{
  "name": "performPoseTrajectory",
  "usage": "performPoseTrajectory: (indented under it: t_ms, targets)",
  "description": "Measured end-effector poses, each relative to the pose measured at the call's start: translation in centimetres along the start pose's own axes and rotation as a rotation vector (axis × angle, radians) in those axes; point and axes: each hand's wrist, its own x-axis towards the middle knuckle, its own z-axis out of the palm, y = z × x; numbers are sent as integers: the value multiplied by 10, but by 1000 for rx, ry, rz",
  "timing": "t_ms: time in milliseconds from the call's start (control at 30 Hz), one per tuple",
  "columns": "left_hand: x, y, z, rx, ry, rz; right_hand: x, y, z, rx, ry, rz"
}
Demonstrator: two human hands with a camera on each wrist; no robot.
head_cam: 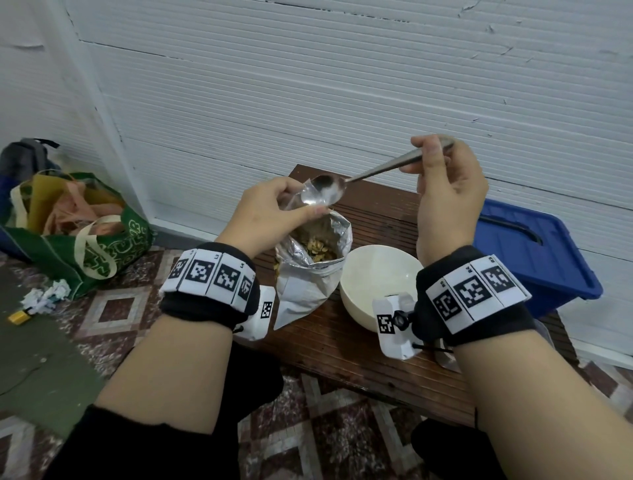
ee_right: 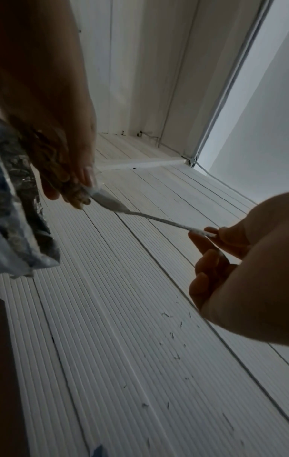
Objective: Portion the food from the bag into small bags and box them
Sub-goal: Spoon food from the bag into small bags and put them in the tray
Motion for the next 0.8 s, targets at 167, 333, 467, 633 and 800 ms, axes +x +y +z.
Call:
performPoseTrajectory:
  t_ms: [167, 333, 467, 633, 800]
  targets:
    - [2, -6, -5, -28, 11, -17, 1, 8, -7, -31, 184, 86]
    - [2, -9, -9, 4, -3, -27, -10, 16, -3, -166, 147, 136]
    - [1, -8, -10, 12, -11, -13, -27, 28, 5, -290, -58, 99]
    - [1, -9, -12, 2, -19, 0, -45, 40, 14, -458, -303, -72]
    - [0, -9, -11, -4, -27, 12, -49, 41, 17, -462, -352, -28]
